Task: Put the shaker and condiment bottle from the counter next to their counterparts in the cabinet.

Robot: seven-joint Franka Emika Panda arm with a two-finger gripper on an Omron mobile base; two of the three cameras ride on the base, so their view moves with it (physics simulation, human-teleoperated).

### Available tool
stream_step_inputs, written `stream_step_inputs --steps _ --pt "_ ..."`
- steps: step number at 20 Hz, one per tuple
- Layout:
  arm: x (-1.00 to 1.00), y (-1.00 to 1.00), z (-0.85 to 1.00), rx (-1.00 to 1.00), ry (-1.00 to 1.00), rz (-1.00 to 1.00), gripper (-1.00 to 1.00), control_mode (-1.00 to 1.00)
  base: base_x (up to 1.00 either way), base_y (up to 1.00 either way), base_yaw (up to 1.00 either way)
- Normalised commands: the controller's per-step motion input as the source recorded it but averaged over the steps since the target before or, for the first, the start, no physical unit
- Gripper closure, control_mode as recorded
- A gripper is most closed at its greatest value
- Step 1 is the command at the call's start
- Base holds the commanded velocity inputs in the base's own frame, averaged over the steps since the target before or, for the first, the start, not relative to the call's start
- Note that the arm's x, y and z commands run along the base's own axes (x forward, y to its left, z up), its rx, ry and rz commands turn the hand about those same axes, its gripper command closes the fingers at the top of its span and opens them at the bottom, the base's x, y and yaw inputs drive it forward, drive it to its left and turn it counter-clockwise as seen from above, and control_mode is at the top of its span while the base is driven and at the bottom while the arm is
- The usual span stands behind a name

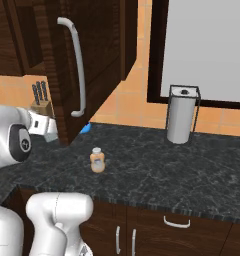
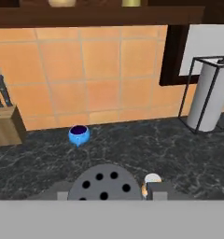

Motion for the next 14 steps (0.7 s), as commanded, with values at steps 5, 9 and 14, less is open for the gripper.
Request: stream_step_inputs --steps 5,9,14 --pt "-0.19 0.0 1.0 -0.03 -0.1 0.27 1.0 -1.0 0.0 0.0 0.0" --pt "-0.11 0.0 1.0 -0.07 -0.15 0.18 1.0 -1.0 0.0 0.0 0.0" --pt "-0.21 0.1 0.41 -0.09 -0.18 0.05 1.0 -1.0 0.0 0.0 0.0"
